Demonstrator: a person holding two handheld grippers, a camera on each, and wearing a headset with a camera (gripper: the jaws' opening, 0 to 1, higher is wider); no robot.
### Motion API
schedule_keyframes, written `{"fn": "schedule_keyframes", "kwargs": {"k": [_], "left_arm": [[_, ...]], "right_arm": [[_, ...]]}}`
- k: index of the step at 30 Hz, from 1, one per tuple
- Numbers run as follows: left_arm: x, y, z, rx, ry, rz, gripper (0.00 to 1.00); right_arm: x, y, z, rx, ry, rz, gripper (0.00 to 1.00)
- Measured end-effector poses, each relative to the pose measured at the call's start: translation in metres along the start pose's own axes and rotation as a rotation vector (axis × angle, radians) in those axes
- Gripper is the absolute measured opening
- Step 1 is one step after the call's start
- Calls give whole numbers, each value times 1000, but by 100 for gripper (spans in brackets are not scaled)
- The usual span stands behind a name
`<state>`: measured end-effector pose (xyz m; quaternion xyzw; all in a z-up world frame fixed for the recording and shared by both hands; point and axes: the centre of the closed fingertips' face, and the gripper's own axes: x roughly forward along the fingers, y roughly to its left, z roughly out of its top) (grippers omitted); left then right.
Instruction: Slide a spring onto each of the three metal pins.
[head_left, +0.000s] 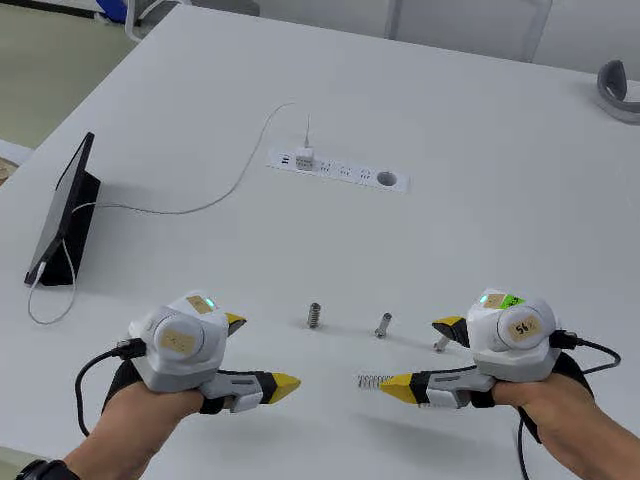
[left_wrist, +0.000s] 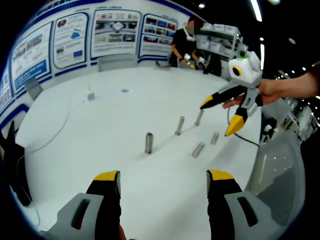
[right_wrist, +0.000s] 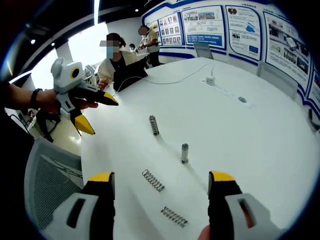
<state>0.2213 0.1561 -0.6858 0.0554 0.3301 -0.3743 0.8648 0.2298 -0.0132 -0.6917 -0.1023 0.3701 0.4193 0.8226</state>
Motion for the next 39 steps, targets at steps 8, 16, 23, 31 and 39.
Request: {"fn": "schedule_keyframes", "kwargs": {"k": [8,16,23,31,39], "left_arm": [[3,-3,2,4,1,-4,71],[4,-3,3,3,4,-4,72],[7,-3,5,2,2,-3,72],[10,-7,6,10,8,-10,72],[15,-11,6,20,16,-20,72]], "right_arm": [[-5,0,-14,30,-3,-10,79],[-13,-2,-22,61,-15,-25,79],[-17,-2,-28,74,-17,-31,80],[-21,-2,-37,93,-17,-39,80],[-27,-2,-46,114,-20,-47,81]]}}
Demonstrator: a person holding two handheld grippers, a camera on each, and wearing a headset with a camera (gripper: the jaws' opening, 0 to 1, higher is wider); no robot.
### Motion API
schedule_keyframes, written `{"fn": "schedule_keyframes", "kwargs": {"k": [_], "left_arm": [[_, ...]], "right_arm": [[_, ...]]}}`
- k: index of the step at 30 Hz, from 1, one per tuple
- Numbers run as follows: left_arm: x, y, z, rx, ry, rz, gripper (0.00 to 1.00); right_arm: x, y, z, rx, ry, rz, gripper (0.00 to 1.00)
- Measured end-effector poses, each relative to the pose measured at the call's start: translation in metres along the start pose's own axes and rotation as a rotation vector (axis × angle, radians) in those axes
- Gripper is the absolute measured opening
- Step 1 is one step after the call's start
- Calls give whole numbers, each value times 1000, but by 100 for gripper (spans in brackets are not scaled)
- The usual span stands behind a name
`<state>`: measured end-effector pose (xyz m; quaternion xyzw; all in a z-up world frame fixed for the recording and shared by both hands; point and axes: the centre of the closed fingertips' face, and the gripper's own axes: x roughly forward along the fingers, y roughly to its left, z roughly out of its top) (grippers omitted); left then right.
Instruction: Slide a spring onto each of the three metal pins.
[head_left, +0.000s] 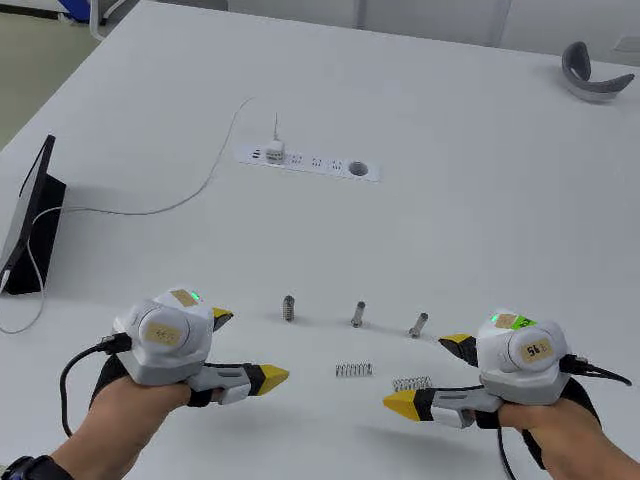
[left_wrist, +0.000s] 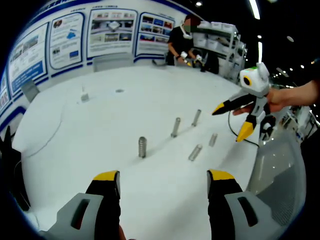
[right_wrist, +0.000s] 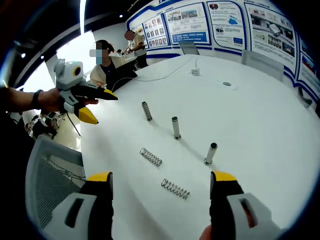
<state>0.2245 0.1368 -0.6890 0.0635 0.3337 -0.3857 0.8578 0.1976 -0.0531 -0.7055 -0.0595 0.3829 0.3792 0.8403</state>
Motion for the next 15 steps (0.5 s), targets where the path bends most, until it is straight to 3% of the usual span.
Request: {"fn": "schedule_keyframes", "kwargs": {"k": [15], "left_arm": [[14,-11,1,17,12,-36,73]], "right_arm": [[-5,2,-13,33,-1,-6,84]]}}
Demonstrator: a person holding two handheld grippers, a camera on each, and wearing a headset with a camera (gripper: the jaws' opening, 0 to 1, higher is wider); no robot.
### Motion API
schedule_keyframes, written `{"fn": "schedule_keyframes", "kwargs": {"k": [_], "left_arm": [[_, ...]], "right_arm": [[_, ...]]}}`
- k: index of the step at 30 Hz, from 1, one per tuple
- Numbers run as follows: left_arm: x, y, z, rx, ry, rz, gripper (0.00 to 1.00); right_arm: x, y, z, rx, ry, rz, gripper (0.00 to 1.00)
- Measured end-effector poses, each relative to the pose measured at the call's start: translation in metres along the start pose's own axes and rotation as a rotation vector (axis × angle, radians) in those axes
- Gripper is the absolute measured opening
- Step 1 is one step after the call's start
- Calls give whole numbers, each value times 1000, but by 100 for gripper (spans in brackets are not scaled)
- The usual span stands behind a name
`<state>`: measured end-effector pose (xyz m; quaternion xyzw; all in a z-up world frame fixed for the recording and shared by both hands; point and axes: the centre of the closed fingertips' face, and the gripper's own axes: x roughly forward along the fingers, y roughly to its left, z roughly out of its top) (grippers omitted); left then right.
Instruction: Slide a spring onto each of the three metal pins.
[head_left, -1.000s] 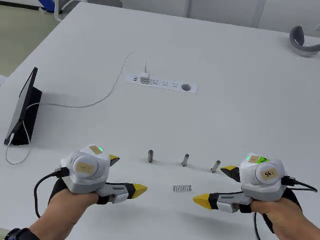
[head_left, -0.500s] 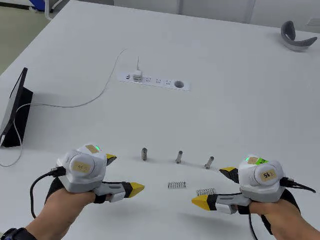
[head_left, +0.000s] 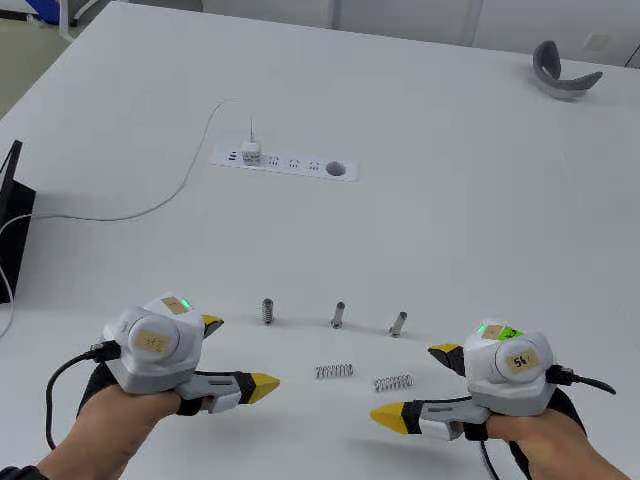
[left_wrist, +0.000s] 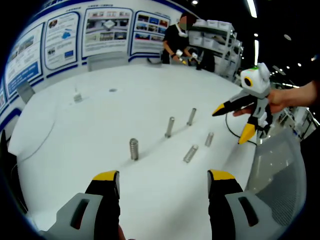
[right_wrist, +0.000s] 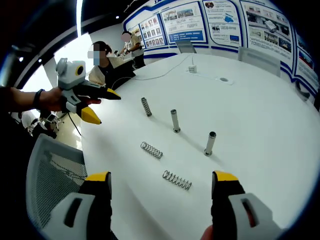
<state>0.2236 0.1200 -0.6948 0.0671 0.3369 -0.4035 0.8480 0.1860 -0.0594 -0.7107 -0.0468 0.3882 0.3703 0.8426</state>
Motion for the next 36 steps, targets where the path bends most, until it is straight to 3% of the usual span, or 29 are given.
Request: {"fn": "schedule_keyframes", "kwargs": {"k": [23,36], "left_arm": [[48,-38,9,125,58,-124,70],[75,-58,2,163,95,-181,64]], "right_arm": [[-15,0,-16,7,19,-20,85],[-30,-9,-22,-1,24,-39,85]]}}
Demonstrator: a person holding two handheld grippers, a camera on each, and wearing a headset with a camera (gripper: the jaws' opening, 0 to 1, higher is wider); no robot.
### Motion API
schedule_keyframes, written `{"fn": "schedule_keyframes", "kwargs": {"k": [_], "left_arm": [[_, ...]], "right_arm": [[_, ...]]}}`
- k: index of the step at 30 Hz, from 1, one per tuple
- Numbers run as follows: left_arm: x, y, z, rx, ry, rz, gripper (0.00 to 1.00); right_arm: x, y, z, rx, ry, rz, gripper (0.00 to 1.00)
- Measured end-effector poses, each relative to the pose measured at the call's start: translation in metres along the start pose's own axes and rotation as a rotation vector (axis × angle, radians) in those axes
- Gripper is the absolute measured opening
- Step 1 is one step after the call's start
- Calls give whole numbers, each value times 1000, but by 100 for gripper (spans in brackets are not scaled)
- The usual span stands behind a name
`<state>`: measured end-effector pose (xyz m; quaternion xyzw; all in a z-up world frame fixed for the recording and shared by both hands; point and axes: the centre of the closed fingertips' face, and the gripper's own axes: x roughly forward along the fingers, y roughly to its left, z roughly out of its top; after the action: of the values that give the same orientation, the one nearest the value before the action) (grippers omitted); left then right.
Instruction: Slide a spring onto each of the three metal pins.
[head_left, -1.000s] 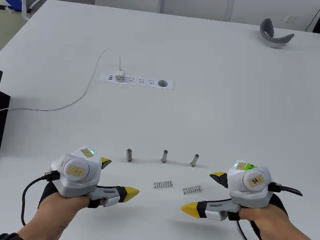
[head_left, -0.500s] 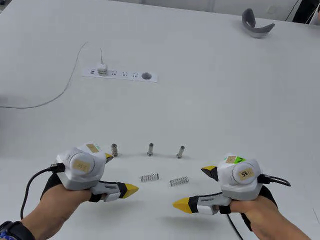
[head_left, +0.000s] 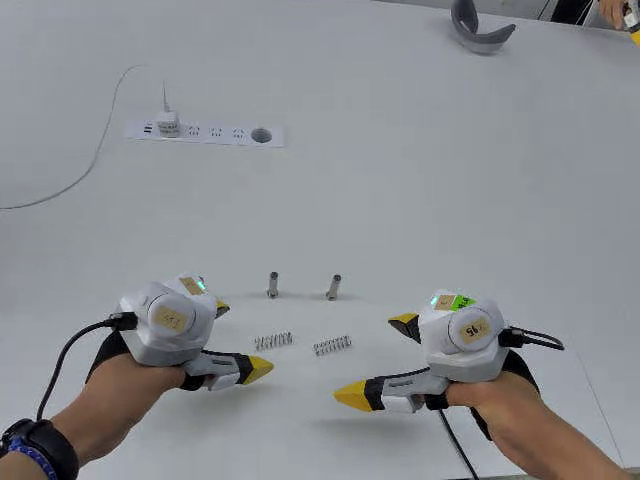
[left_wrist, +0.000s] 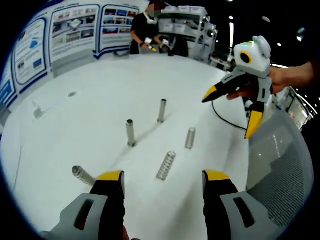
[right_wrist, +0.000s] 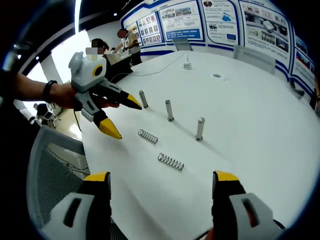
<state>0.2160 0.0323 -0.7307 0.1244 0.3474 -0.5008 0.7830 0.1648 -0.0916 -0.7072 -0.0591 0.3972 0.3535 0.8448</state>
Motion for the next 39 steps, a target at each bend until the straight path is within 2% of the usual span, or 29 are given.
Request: {"fn": "schedule_keyframes", "kwargs": {"k": [15,28,32,39], "left_arm": [[26,-6,-2,20,31,-31,55],[37,-5,-10,39,60,-26,39],[39,-4,-12,58,70,-19,34],[38,-2,-16,136,93,4,23]], "right_arm": [[-14,-9,-5,11,1,-11,85],[-15,-6,-7,18,2,2,84],[-15,-5,-9,20,6,5,84],[-14,-7,-8,26,6,6,83]]}}
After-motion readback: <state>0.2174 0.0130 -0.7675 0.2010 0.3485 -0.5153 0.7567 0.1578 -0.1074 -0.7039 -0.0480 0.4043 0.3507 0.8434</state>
